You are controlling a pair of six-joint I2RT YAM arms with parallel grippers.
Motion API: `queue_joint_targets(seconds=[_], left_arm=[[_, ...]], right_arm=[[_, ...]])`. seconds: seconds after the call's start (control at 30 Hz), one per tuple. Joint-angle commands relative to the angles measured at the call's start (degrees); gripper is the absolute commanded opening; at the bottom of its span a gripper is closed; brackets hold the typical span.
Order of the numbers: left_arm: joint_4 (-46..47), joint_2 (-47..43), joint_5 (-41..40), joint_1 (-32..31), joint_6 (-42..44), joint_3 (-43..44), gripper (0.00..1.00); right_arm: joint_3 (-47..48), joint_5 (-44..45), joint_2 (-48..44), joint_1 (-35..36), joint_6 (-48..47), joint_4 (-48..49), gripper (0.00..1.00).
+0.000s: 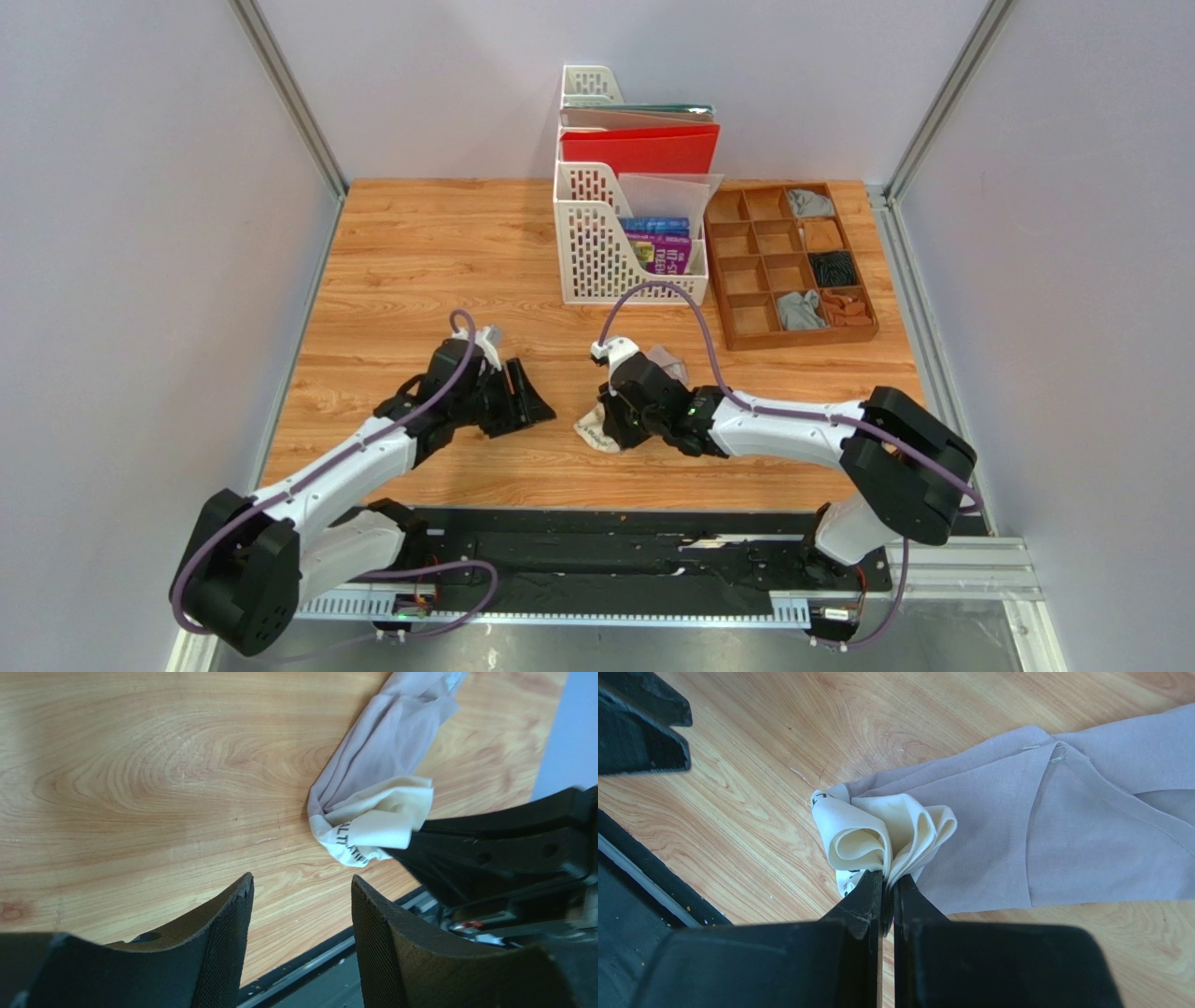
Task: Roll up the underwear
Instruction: Roll the underwear at the center of the board.
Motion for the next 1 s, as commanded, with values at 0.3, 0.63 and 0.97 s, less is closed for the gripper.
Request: queue_joint_targets(seconds=[0.3, 0.63, 0.97], left_arm=[[10.71, 13.67, -1.86, -7.29, 4.26, 1.05, 0.58], [23.10, 19.04, -1.24, -7.91, 6.71, 0.61, 0.59], [31.28, 26.51, 3.86, -8.00, 12.69, 1.84, 0.60]], right_arm=[[0.29, -12.74, 3.02, -7.57, -3.33, 2.44, 0.00], [-0.15, -15.21, 4.34, -10.12, -3.77, 2.61, 0.00], [-0.32, -17.41, 5.22, -11.97, -4.21, 3.23, 0.00]])
